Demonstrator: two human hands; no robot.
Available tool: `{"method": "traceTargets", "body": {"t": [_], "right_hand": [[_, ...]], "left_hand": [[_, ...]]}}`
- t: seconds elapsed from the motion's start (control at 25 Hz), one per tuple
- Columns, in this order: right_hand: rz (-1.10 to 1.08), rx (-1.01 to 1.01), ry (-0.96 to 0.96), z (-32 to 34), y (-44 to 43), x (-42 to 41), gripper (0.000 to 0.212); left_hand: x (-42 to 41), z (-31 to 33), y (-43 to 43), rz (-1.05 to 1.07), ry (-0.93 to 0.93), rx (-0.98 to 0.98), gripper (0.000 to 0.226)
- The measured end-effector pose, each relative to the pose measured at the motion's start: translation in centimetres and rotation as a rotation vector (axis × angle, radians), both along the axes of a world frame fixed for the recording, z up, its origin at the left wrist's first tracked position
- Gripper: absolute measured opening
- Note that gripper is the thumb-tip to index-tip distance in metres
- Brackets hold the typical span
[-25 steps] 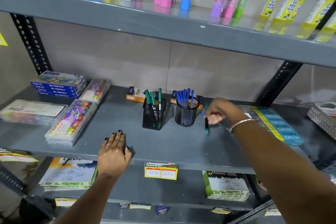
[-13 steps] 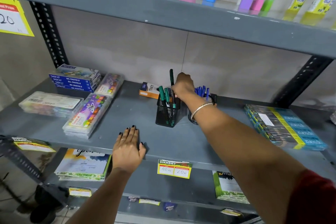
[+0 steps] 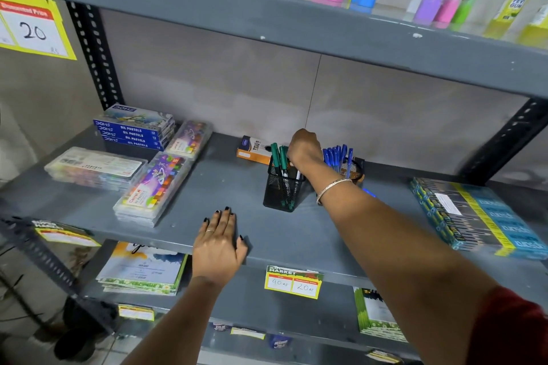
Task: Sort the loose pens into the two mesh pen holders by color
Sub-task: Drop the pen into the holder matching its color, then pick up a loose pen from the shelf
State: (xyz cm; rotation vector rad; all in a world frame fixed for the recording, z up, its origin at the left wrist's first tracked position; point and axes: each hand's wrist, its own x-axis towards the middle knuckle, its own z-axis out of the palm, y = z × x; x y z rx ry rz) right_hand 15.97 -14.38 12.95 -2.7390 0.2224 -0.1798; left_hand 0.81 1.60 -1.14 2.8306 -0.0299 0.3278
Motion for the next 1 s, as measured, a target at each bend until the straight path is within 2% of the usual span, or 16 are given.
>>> {"method": "traceTargets", "body": {"t": [0.48, 0.72, 0.88, 1.0], "right_hand": [[-0.134, 0.131, -0.038, 0.3, -3.8, 2.9, 0.017], [-0.149, 0.236, -0.069, 0.2, -5.7, 2.8, 0.023], [-0.311, 0.221, -0.138, 1.0, -9.5, 1.2, 0.024], [-0.354, 0.232, -0.211, 1.6, -11.8, -0.4, 0.024]], "left_hand": [[0.0, -0.1, 0.1, -0.005, -0.025, -0.018, 0.057], [-0.1, -0.1, 0.0, -0.003, -0.014, -0.025, 0.057], [-0.1, -0.2, 0.0, -0.002, -0.017, -0.028, 0.057], [0.0, -0.3, 0.0, 0.000, -0.012, -0.029, 0.058]]}}
